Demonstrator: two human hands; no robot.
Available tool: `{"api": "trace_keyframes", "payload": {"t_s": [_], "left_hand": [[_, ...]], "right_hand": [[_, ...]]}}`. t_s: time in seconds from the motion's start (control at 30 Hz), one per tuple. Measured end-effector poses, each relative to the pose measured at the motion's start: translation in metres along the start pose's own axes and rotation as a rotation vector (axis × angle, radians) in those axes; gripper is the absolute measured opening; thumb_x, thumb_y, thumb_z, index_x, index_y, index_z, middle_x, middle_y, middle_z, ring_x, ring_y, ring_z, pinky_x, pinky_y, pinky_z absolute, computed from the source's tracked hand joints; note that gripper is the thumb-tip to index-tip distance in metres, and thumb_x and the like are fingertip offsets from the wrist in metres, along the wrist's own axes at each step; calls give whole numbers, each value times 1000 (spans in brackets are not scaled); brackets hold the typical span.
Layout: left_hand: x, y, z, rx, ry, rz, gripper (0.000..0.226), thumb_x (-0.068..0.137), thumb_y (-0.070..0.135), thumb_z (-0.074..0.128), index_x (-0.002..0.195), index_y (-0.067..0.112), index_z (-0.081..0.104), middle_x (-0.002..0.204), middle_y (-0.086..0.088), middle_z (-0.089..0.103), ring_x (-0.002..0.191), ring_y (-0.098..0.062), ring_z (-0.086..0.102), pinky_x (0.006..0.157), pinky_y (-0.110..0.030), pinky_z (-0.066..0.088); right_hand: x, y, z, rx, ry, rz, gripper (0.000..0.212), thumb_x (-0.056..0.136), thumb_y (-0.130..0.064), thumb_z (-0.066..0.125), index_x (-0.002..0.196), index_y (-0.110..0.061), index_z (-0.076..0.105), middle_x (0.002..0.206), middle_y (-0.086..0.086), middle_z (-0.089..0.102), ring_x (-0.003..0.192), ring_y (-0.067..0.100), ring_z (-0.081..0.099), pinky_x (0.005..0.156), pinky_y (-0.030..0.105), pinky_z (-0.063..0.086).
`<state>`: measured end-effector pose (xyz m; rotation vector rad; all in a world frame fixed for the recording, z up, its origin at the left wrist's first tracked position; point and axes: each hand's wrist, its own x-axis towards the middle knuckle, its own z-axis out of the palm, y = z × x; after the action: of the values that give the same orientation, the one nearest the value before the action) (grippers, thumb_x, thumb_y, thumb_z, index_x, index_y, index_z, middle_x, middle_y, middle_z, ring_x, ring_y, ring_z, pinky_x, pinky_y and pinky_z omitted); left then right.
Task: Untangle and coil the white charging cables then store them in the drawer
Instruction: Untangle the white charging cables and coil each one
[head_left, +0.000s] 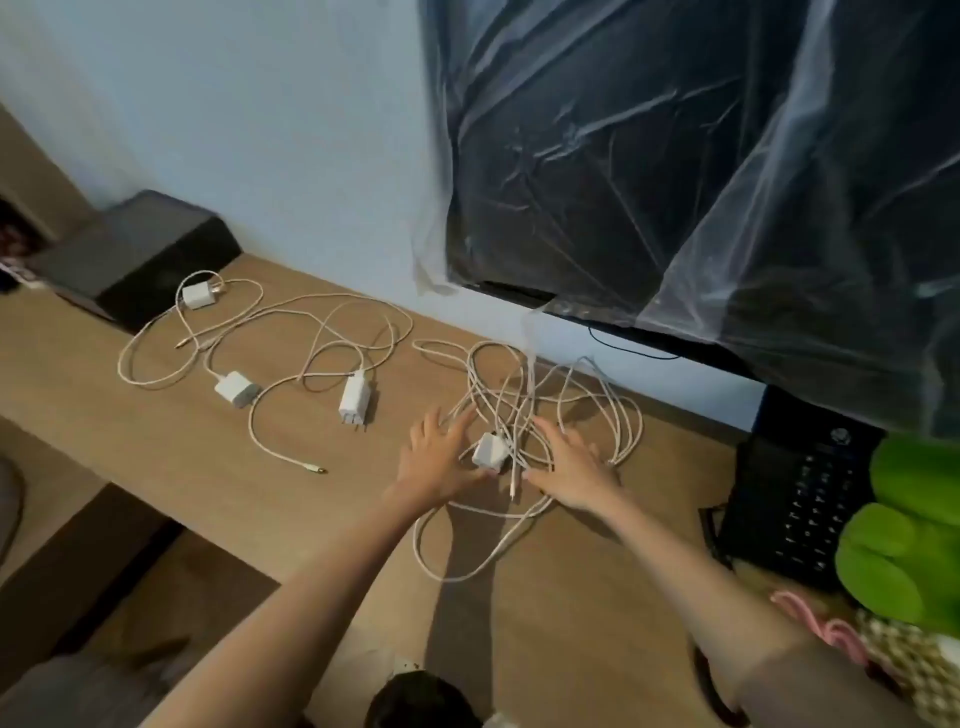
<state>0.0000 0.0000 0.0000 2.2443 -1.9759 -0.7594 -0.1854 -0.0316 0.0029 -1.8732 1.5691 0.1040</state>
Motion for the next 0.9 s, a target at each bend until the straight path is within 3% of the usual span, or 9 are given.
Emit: {"api": "trace_keyframes", "payload": {"t_s": [0.13, 0.27, 0.5, 0.63, 0.9], "left_hand": [[23, -13, 11, -17, -99, 25, 106, 70, 61, 69, 149, 39, 2, 152, -17, 13, 138, -38, 16, 110, -51, 26], [41, -18, 23, -101, -72, 49, 110, 60, 69, 71, 147, 39, 10, 137, -17, 26, 128, -38, 28, 105, -47, 33], [62, -20, 30, -273, -126, 104, 102, 64, 43, 78, 146, 32, 19, 126, -11, 29, 119, -34, 41, 98, -37, 41], [71, -23, 30, -323, -205, 125, 107, 61, 33, 80, 147, 30, 17, 121, -12, 49, 111, -32, 50, 87, -34, 44], [63, -19, 20, -477, -254, 59, 109, 58, 20, 84, 143, 23, 17, 128, -11, 53, 115, -33, 52, 95, -43, 46]], "right_hand": [[16, -12, 16, 58, -1, 114, 78, 89, -38, 62, 150, -39, 13, 157, 12, 16, 141, 42, 18, 109, 53, 28], [29, -16, 35, 10, 74, 193, 78, 87, -40, 64, 149, -39, 17, 151, 12, 26, 137, 38, 22, 105, 51, 33], [44, -20, 45, 85, 168, 265, 62, 88, -32, 65, 141, -22, 34, 139, 13, 43, 130, 37, 33, 106, 43, 31], [50, -20, 49, 102, 169, 254, 38, 92, -27, 60, 127, -15, 50, 125, 12, 55, 118, 32, 50, 97, 38, 41], [45, -30, 42, 194, 194, 144, 25, 100, -25, 46, 111, -9, 61, 115, 12, 47, 103, 29, 55, 86, 34, 42]]}}
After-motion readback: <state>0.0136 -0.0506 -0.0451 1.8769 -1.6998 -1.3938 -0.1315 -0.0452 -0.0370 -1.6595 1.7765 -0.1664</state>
